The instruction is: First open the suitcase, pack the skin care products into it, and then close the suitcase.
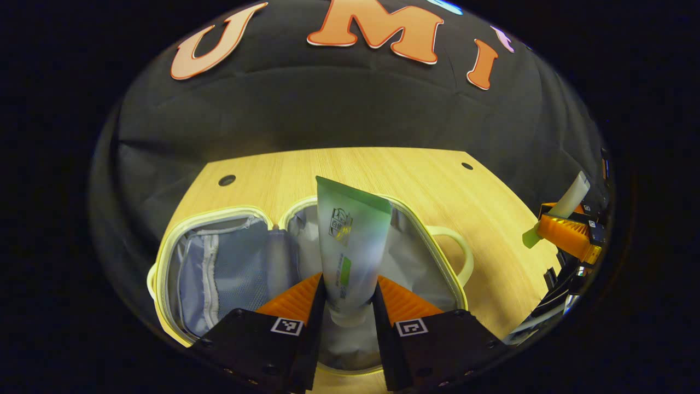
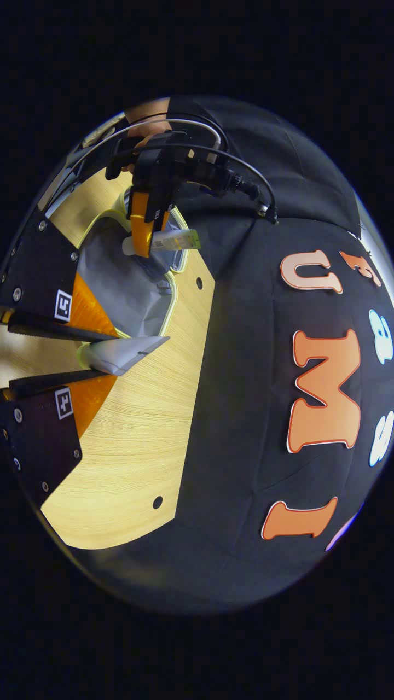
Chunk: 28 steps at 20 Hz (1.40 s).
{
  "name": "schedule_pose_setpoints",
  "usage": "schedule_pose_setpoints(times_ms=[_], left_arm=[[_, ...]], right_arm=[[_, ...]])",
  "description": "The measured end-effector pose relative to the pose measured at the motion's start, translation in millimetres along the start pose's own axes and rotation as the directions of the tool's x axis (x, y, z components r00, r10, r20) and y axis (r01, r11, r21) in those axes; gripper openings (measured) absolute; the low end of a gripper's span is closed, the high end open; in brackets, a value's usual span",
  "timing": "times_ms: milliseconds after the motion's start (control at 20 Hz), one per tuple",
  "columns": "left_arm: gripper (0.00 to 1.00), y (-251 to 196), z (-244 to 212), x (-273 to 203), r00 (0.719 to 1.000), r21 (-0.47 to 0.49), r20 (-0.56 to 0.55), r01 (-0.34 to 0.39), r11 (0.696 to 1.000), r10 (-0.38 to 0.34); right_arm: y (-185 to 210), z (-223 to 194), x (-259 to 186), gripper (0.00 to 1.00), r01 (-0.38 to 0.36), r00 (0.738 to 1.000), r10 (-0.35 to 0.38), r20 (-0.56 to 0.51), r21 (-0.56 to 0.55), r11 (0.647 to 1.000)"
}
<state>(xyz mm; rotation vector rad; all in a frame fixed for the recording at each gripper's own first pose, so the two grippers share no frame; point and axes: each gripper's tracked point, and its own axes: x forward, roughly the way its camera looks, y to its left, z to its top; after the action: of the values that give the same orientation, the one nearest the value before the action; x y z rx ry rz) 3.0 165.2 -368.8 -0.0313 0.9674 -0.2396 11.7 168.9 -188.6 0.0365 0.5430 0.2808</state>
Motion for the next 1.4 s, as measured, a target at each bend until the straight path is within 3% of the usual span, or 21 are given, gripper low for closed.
schedule_pose_setpoints(times_ms=[200, 350, 750, 1000, 1050, 1200, 1400], left_arm=[[0.47, -4.6, -13.8, 11.7, 0.993, 0.025, -0.115, 0.029, 0.999, -0.026], [0.47, -22.5, -22.4, 17.7, 0.976, -0.013, -0.211, 0.056, 0.998, -0.057], [0.47, -24.7, -43.3, 48.8, 0.939, -0.122, -0.342, -0.011, 0.993, -0.032], [0.51, -30.9, -36.0, 48.8, 0.951, -0.164, -0.302, 0.007, 0.986, -0.057], [0.55, -31.7, -33.2, 45.7, 0.957, -0.167, -0.285, 0.014, 0.986, -0.061], [0.84, -25.2, -24.7, 26.8, 0.974, -0.164, -0.22, 0.008, 0.986, -0.045], [0.83, -15.2, -8.7, -7.8, 0.992, -0.232, -0.114, 0.026, 0.972, -0.053]], right_arm=[[12.4, -3.0, 6.6, 0.3, 0.016, 1.0, -0.016, -0.017, 0.013, 1.0], [21.0, -7.0, 13.5, 0.3, 0.025, 0.999, -0.025, -0.03, 0.016, 1.0], [29.1, -15.9, 26.7, 0.3, 0.044, 0.997, -0.042, -0.072, 0.038, 0.998], [36.3, -21.9, 42.9, 0.3, 0.038, 0.994, -0.031, -0.107, 0.064, 0.997], [39.5, -22.1, 47.0, 0.3, 0.03, 0.993, -0.022, -0.116, 0.067, 0.997], [52.9, -28.1, 58.6, 0.3, 0.004, 0.99, 0.007, -0.144, 0.073, 0.997], [72.0, -43.7, 74.0, 0.3, -0.046, 0.978, 0.06, -0.201, 0.073, 0.996]])
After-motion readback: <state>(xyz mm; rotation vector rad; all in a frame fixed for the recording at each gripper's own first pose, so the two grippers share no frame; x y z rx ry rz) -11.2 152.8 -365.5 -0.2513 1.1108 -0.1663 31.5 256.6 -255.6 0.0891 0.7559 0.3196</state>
